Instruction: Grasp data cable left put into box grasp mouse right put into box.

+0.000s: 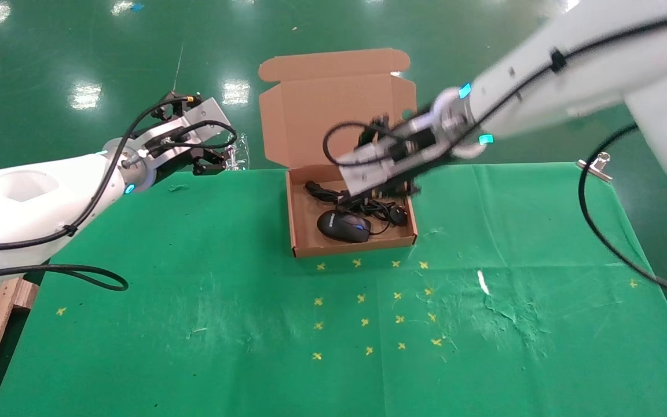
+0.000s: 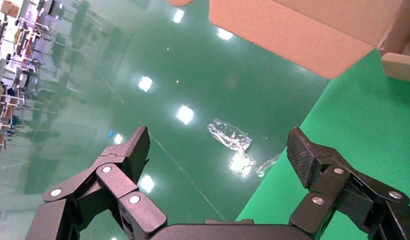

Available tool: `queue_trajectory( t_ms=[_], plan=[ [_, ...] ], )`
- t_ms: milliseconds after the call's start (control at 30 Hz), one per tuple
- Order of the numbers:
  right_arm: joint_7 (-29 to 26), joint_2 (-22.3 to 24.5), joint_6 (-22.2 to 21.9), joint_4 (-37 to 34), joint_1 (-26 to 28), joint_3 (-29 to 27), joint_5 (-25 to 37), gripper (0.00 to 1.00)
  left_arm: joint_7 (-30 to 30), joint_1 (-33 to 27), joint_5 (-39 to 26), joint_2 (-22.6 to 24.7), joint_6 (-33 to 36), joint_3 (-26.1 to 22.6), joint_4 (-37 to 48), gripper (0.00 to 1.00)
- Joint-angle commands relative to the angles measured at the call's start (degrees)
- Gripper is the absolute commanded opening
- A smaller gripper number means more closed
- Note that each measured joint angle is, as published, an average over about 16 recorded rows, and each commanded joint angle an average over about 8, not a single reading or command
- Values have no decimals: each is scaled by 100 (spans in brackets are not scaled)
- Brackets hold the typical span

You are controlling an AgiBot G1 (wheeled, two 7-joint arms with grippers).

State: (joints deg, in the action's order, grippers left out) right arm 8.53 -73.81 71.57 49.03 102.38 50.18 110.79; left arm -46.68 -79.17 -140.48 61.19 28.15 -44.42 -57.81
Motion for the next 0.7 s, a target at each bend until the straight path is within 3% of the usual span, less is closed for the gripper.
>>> queue_trajectory(
  t_ms=[33, 700],
  plan=[
    [-53, 105, 38, 66, -112, -93, -188, 100, 0, 0, 0, 0, 0, 0, 0, 100],
    [-749, 1507, 548, 953, -1586, -1327, -2678, 100, 0, 0, 0, 0, 0, 0, 0, 100]
  ],
)
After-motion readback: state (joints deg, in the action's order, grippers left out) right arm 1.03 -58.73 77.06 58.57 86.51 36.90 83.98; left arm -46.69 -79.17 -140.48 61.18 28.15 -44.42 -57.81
